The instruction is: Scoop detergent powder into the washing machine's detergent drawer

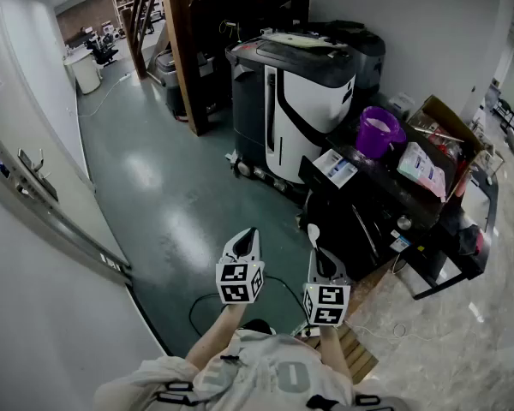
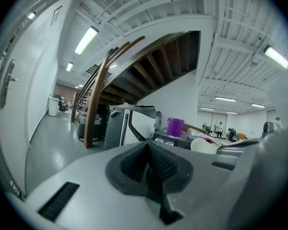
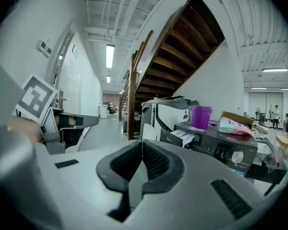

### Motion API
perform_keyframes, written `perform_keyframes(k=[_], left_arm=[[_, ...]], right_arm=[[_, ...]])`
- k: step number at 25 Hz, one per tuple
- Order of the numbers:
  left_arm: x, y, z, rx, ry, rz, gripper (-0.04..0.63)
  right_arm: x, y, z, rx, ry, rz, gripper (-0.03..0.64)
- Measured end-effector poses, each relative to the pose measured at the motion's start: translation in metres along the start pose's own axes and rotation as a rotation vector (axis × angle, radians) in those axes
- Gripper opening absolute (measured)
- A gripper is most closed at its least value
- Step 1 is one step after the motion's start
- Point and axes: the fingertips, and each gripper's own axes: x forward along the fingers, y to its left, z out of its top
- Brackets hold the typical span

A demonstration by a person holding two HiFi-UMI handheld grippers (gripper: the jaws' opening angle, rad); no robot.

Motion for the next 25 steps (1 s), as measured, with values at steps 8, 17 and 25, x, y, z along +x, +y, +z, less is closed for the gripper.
perform_keyframes(k=[8, 17, 25], left_arm=[[0.015, -0.014, 0.004, 0.018, 0.016, -0.040, 0.020], [0.010, -0.004, -0.002, 0.004, 0.039, -0.041, 0.020], [0.022, 0.028, 0.006, -0.049, -0.006, 0.002, 0.020]], right_arm=[[0.004, -0.010, 0.001, 0.026, 0.001, -0.004, 0.011], [0.013, -0.014, 0.001, 0.089, -0.037, -0.019, 0.011], [0.037, -0.008, 0.013, 0.055, -0.059, 0.011, 0.011]])
